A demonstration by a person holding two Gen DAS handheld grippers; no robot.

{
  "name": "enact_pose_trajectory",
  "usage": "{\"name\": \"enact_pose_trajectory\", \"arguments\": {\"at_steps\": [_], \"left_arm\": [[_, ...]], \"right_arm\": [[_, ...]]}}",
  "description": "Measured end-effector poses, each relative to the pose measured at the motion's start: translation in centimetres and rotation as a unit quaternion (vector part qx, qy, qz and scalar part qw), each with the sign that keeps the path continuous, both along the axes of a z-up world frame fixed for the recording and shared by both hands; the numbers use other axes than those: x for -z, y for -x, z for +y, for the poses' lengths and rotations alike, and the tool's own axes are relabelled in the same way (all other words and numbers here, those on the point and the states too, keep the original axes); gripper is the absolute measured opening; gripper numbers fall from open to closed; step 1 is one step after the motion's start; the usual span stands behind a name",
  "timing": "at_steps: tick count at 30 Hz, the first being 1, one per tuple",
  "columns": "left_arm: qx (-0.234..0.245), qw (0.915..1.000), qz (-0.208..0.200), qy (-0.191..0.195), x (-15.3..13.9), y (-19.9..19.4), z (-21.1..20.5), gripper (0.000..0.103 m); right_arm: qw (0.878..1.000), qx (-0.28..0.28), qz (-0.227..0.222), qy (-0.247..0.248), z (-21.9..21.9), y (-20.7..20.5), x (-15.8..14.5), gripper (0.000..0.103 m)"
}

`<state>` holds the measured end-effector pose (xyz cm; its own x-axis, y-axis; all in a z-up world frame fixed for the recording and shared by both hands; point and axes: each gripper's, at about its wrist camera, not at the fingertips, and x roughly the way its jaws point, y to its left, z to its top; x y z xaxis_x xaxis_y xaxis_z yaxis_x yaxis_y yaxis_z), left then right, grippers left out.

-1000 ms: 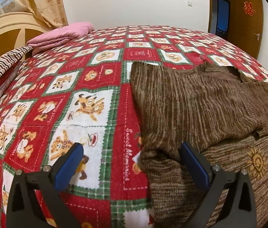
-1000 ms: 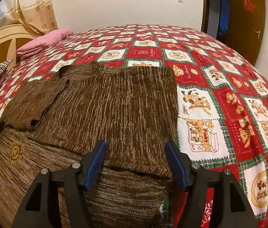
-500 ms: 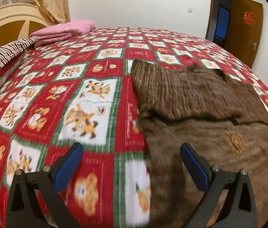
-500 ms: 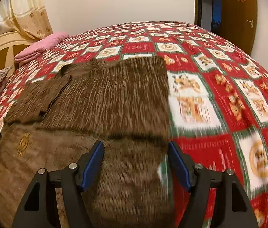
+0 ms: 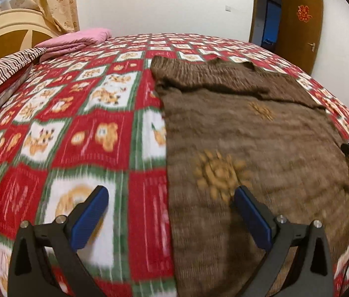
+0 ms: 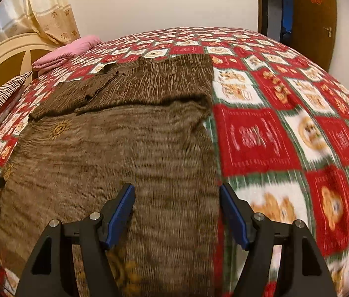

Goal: Fold small clothes
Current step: 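Grasp the sweater hem with both tools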

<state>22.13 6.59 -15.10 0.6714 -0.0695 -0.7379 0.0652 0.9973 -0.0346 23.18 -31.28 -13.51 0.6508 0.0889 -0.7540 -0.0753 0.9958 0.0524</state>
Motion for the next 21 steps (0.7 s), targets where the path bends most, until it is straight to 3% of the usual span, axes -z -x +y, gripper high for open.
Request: {"name": "enact_pose_trajectory", "arguments": {"at_steps": [7, 12, 21], "left_arm": [[0.005, 1.0, -0.003, 0.004, 0.2, 3.2, 0.4, 0.103], [0.009, 0.9997, 0.0, 0.022, 0.3, 4.9, 0.9, 0.102], [0.036, 0.9974, 0.009, 0.061, 0.7, 8.2, 0.3, 0.089]], "right_arm": [[1.0, 0.002, 0.005, -0.005, -0.1, 2.6, 0.7, 0.079], [0.999, 0.007, -0.016, -0.031, -0.7, 4.5, 1.0, 0.081], [1.0, -0.009, -0.025, -0.014, 0.3, 8.6, 1.8, 0.088]]}}
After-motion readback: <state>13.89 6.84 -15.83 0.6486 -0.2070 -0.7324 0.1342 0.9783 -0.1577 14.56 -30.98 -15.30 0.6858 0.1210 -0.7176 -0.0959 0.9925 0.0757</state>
